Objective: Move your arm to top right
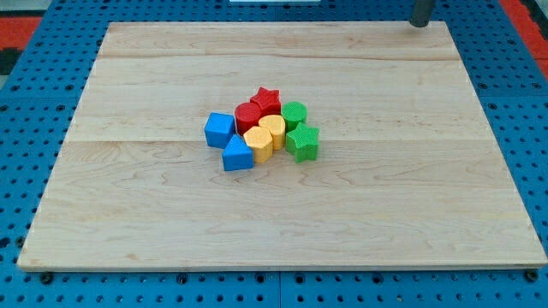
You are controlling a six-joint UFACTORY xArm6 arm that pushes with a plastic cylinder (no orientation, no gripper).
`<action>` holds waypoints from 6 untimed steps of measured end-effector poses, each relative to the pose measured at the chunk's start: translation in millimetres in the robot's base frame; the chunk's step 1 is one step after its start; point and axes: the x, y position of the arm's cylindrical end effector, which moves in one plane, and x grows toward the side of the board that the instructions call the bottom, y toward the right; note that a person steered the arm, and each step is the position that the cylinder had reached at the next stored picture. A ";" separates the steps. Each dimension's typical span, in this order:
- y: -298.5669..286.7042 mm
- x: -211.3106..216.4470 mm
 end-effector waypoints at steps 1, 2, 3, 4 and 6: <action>0.0 0.0; -0.1 0.6; -0.3 0.1; -0.3 0.5; 5.9 27.6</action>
